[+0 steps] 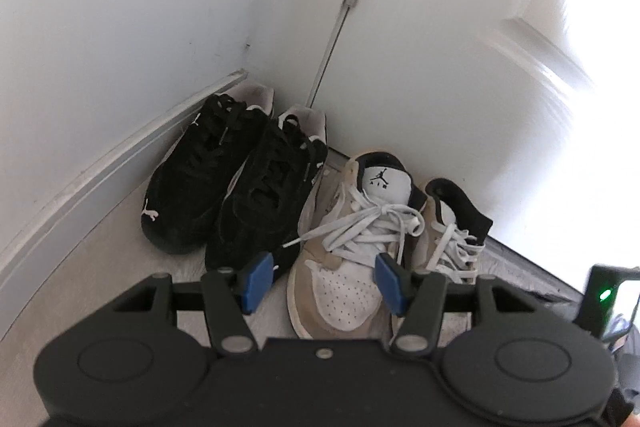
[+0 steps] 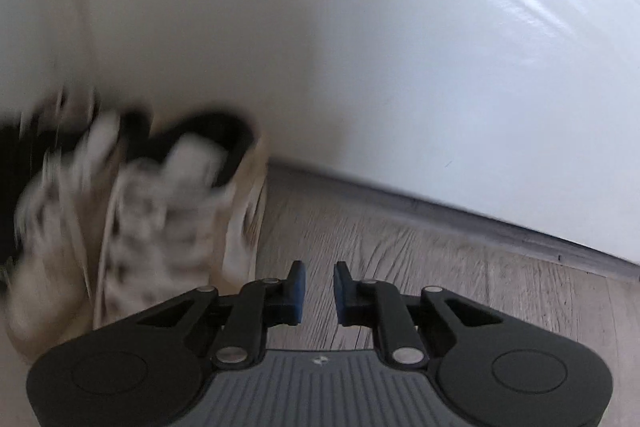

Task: Organize scattered shoes

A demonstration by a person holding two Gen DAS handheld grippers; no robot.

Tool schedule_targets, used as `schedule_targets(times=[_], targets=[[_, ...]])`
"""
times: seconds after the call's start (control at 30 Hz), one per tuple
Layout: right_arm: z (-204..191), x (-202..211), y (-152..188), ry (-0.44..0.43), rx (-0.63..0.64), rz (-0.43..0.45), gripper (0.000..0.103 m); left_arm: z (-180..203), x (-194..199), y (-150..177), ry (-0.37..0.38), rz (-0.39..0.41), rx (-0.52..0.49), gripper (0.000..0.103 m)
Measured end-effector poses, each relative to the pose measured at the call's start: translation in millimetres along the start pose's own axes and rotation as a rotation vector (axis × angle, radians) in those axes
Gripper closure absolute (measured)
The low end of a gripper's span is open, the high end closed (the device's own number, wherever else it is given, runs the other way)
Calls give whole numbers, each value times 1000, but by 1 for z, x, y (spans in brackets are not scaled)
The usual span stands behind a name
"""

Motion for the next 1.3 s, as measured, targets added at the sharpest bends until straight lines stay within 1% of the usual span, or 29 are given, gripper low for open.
schedule_targets(times=[0.03, 0.07, 0.1, 0.13, 0.2, 0.27, 0.33, 0.37, 0.53, 0.57, 0.63, 0.67, 0.77, 0.83, 0.87, 0.93, 0.97, 1.03, 1.13, 1.2, 1.27, 1.3], targets=[[-6, 0, 2, -6, 23, -2, 86, 0, 0, 0, 1, -2, 1, 45], [-9, 4, 4, -10, 46, 0, 88, 0, -1, 1, 5, -7, 4, 45], [-12, 8, 6, -14, 70, 2, 98, 1, -2, 3, 12, -15, 8, 45], [-15, 12, 8, -17, 93, 4, 100, 2, -3, 3, 14, -16, 6, 45], [-19, 15, 8, -11, 109, 0, 100, 4, -4, 6, 19, -18, -3, 45], [-23, 19, 7, -30, 61, -6, 100, 4, -5, 8, 22, -22, -3, 45], [-4, 44, 13, 1, 69, -13, 100, 4, -6, 11, 28, -31, 7, 45], [2, 50, 16, 14, 65, -12, 100, 5, -6, 12, 29, -33, 7, 45], [6, 56, 18, 8, -44, 33, 100, 10, 3, 15, 39, -18, -28, 45], [6, 57, 18, 6, -66, 43, 98, 11, 6, 16, 42, -12, -30, 45], [8, 59, 19, 1, -111, 62, 86, 12, 13, 17, 50, -3, -31, 45], [10, 64, 20, 0, -125, 74, 85, 12, 19, 18, 57, 5, -33, 45], [15, 86, 30, 0, -151, 110, 76, 15, 36, 23, 76, 21, -41, 45], [17, 102, 39, 0, -165, 132, 67, 17, 48, 27, 91, 27, -42, 45], [18, 110, 44, 0, -172, 143, 65, 19, 60, 30, 110, 33, -41, 45], [20, 127, 53, 0, -186, 165, 54, 21, 75, 35, 132, 46, -48, 45], [19, 131, 56, 4, -189, 171, 51, 23, 89, 40, 148, 62, -59, 45], [26, 159, 73, 34, -194, 189, 44, 25, 117, 49, 179, 93, -81, 44], [32, 202, 100, 71, -220, 211, 39, 25, 147, 67, 206, 115, -102, 42], [36, 234, 122, 99, -236, 214, 38, 23, 167, 91, 201, 92, -139, 42], [40, 257, 138, 117, -245, 216, 38, 17, 185, 116, 205, 94, -135, 42], [44, 274, 149, 130, -258, 223, 38, 15, 193, 127, 220, 75, -133, 42]])
Point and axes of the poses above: each gripper's, at about its wrist camera, not at the fingertips, and x roughly against the way its jaws point, z to its right, y to its underside, the point moved 5 cm from there along -x, roughly the way its jaws point, and after that the axes turned 10 degrees about x, right-handed, at the moved point
